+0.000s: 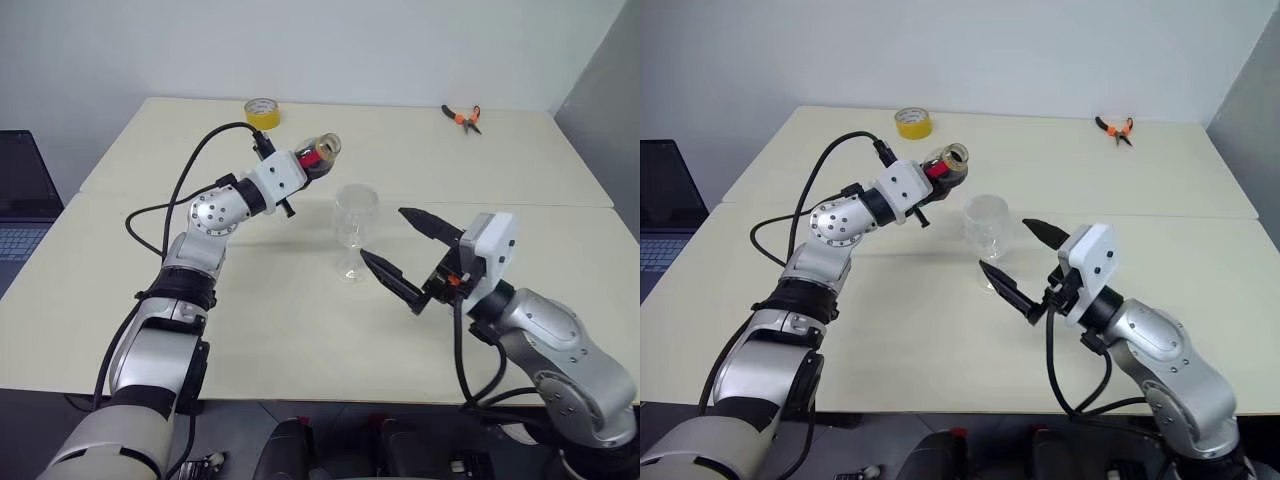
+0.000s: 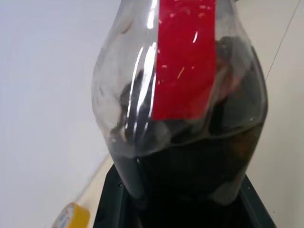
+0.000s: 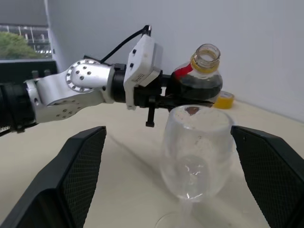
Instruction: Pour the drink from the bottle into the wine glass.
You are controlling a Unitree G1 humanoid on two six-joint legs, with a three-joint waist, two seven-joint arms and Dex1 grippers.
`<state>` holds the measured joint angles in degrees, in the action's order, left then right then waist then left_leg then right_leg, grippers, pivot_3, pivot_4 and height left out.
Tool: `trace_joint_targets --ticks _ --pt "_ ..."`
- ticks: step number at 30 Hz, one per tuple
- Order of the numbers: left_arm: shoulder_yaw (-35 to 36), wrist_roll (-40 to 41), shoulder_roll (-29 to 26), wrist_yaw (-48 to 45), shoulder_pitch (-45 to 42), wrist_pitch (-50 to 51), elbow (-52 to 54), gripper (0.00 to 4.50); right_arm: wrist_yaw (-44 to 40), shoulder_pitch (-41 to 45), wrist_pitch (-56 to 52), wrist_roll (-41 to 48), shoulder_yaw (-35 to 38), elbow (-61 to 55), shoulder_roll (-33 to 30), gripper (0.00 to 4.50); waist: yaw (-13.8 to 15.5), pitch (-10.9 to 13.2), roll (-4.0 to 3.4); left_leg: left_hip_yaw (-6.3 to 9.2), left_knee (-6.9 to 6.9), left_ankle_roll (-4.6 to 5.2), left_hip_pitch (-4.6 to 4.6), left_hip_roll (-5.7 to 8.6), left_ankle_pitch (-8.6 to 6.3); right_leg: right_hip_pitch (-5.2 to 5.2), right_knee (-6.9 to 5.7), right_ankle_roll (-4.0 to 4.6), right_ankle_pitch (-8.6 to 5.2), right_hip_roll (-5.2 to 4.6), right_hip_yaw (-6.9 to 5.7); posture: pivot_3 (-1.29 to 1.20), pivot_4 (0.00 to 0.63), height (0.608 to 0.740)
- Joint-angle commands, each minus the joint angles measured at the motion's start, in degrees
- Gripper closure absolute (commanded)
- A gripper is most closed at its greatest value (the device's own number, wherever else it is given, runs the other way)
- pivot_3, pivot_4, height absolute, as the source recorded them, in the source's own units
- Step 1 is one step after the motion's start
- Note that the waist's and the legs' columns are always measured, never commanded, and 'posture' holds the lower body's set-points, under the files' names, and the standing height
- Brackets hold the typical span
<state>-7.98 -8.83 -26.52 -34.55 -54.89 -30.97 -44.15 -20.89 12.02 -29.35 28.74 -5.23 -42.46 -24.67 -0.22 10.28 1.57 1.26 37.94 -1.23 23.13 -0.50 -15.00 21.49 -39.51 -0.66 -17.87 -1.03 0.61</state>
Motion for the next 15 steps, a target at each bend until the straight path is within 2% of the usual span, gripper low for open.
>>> trace_joint_targets --ticks 1,11,15 --pt "-0.2 -0.73 -0.62 0.28 -2.75 -4.87 -1.46 3.74 1.16 1.22 5.31 -5.05 -2.19 2.24 2.88 0.0 0.0 0.0 0.0 0.0 0.0 0.0 0.0 0.0 0.0 -0.01 0.01 0.0 0.0 0.0 0.0 0.0 0.15 0.74" --pt "-0.91 -3.28 -1.97 1.42 -5.04 -12.01 -5.13 3.74 0.86 1.56 8.94 -10.29 -5.46 5.62 8.36 0.0 -0.07 0.0 0.0 -0.06 0.14 -0.07 0.42 0.0 0.06 0.57 -0.32 0.01 0.0 0.0 0.05 0.0 0.15 0.74" --pt "-2.48 -7.09 -4.01 2.71 -6.51 -16.89 -7.09 3.74 0.57 0.57 8.9 -10.76 -6.47 5.67 9.13 0.0 -0.09 0.0 0.0 -0.07 0.16 -0.07 0.58 0.0 0.07 0.77 -0.42 0.01 0.01 0.0 0.05 0.0 0.15 0.74"
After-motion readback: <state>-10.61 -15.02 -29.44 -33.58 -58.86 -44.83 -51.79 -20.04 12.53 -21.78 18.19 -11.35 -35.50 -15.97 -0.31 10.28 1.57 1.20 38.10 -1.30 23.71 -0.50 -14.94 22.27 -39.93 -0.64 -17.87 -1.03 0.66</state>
